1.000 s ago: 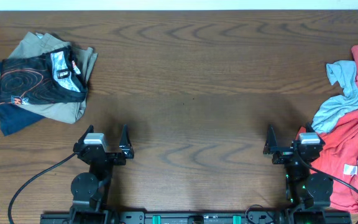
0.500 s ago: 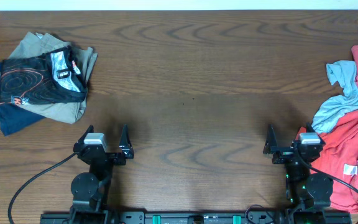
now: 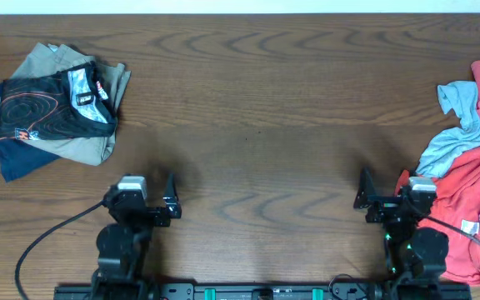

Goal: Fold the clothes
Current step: 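Reach the right gripper to the red shirt and grasp it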

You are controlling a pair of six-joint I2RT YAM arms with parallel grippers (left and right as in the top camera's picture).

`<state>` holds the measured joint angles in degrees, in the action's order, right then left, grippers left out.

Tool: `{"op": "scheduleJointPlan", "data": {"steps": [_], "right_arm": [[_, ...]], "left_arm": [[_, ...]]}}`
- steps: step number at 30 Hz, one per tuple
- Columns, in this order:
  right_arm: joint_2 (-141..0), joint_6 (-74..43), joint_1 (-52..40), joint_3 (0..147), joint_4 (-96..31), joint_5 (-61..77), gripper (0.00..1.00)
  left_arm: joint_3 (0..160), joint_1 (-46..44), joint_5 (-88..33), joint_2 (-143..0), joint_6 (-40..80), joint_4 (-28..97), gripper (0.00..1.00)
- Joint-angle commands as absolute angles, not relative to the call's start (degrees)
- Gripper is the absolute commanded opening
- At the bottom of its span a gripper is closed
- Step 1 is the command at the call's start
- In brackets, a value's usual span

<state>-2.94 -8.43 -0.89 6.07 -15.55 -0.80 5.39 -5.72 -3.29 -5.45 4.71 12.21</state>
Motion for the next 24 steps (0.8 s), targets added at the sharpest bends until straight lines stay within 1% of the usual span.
{"op": "scheduleJointPlan", "data": {"steps": [1,5,10,14,17,19,21,24], "right_arm": [[-6.7,-9.6,-1.3,12.8,-20.5,-2.9,0.99],[-14.1,-9.6,-1.3,20.5,-31.4,-2.9,0.99],[-27.0,-9.6,-1.0,29.1,-44.3,-4.2,0.99],[-35.9,-9.8,-1.0,32.3,-45.2,0.3,0.99],[-40.2,-10.2,-1.0,32.7,-43.6,5.1,0.99],[-42.3,-10.2,-1.0,32.7,-43.7,5.1,0.99],[-44.7,-11.0,-1.0,32.7,-44.0,0.6,0.99],[-48.4,-21.6,-1.0,32.6,-45.7,-11.2,0.99]], "left_arm": [[10.9,-5.4,-5.1,-11.4,5.3,15.2,0.98],[17.1,-5.4,-10.5,-20.6,5.3,17.7,0.98],[26.7,-5.4,-18.3,-34.1,7.9,25.3,0.98],[32.8,-5.4,-24.1,-42.9,8.1,30.8,0.98],[34.8,-5.4,-24.0,-47.2,8.0,32.7,0.98],[34.9,-5.4,-24.0,-49.1,8.0,31.6,0.98],[34.9,-5.4,-24.0,-50.6,8.0,30.3,0.97],[34.9,-5.4,-23.3,-52.3,8.0,27.9,0.98]]}}
